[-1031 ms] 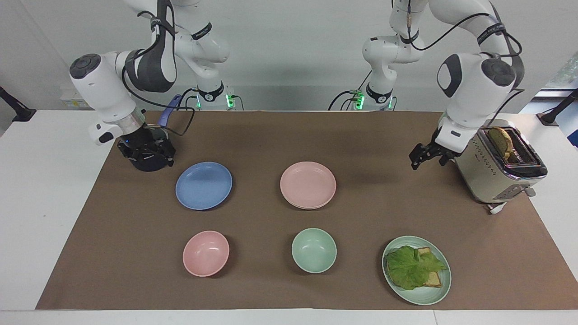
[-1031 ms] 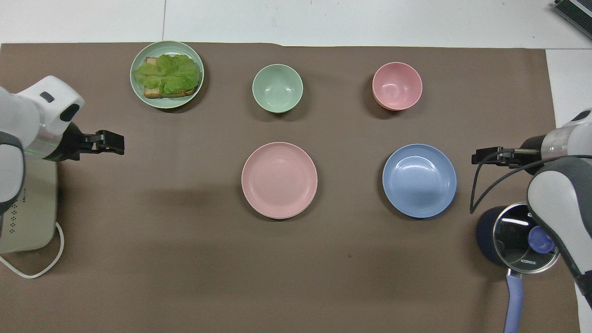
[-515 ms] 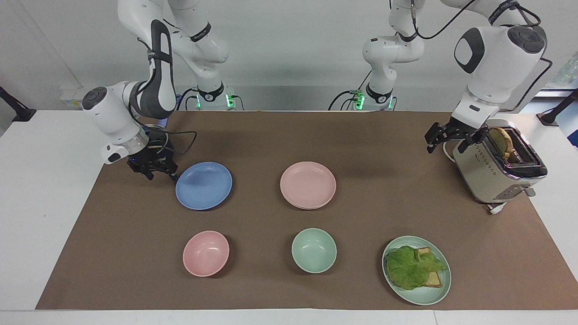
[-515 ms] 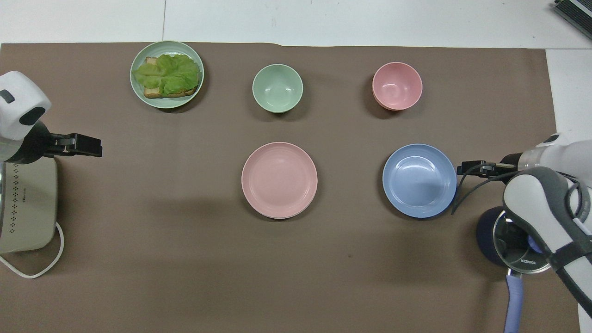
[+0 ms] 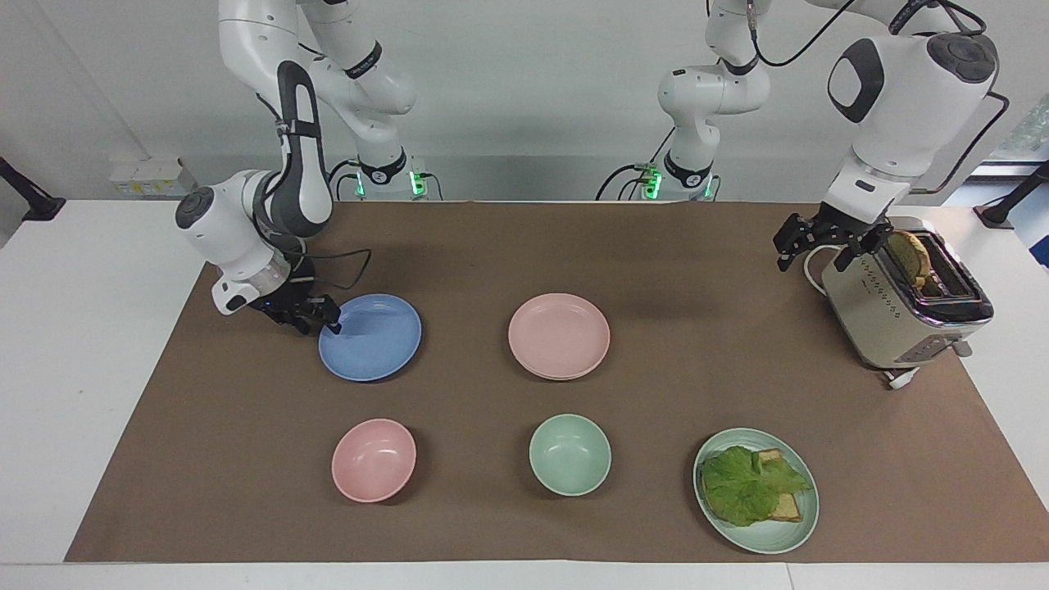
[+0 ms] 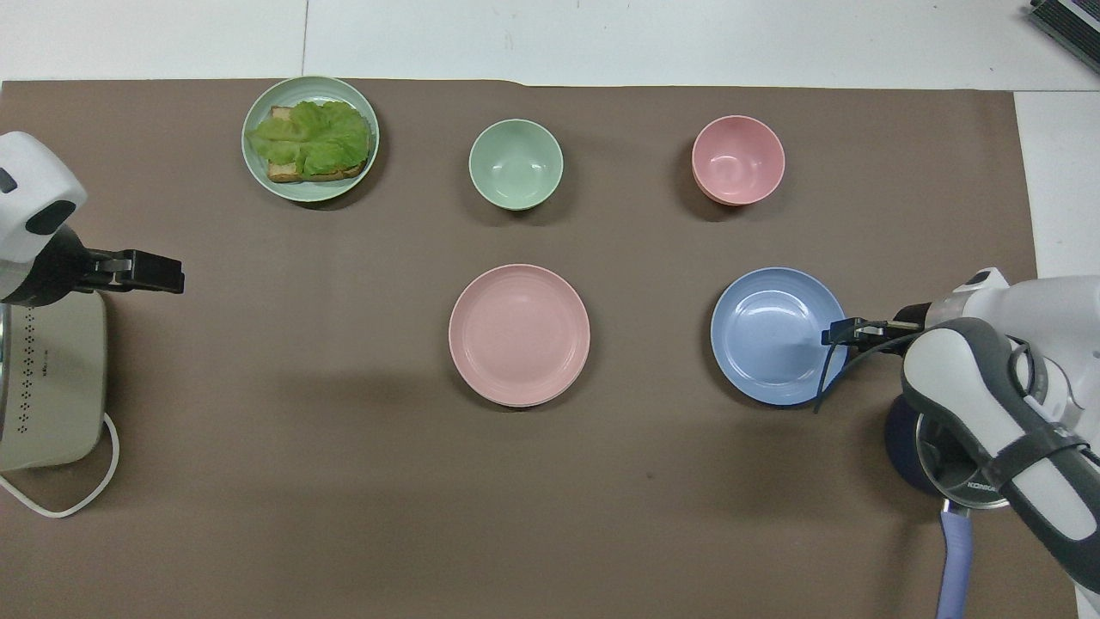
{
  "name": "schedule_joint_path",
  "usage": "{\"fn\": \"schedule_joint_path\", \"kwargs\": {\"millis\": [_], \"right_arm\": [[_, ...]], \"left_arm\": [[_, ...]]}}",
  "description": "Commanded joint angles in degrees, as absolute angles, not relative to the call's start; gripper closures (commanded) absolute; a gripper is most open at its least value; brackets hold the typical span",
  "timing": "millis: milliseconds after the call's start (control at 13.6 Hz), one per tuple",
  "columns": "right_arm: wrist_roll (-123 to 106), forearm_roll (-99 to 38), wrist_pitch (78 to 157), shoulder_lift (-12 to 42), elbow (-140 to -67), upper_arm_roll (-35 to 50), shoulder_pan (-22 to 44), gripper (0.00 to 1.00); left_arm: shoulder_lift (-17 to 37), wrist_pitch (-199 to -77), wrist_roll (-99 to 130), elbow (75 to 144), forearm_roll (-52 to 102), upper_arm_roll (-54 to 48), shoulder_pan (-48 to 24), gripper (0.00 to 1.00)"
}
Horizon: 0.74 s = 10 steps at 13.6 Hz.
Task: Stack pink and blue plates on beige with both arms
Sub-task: 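Carry the blue plate with the right gripper onto the pink plate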
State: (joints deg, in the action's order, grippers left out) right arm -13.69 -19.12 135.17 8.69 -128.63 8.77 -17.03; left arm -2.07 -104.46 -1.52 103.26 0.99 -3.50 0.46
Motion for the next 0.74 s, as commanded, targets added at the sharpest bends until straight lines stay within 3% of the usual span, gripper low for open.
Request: {"fn": "schedule_joint_path", "kwargs": {"millis": [0, 147, 221, 663], "right_arm": [[-15.47, -21.79, 136.06, 8.35, -129.55, 8.96, -16.44, 0.59], [-15.47, -23.46, 135.7, 8.35, -129.38, 8.96, -16.35, 0.93], [-15.47, -23.81, 135.7, 8.35, -129.2, 8.96, -16.35, 1.0], [-10.91, -23.91, 133.43, 3.7, -128.41, 9.23, -13.72, 1.0]], "left_arm": [[-1.5, -102.75, -3.07, 100.74, -0.79, -3.43, 0.7, 0.0], [0.78, -100.56, -2.99, 96.7, -0.26, -3.34, 1.23, 0.0], [1.05, -100.55, -2.99, 96.24, -0.26, -3.34, 1.4, 0.0], [0.97, -101.34, -2.55, 96.77, -0.18, -3.34, 1.41, 0.0]]}}
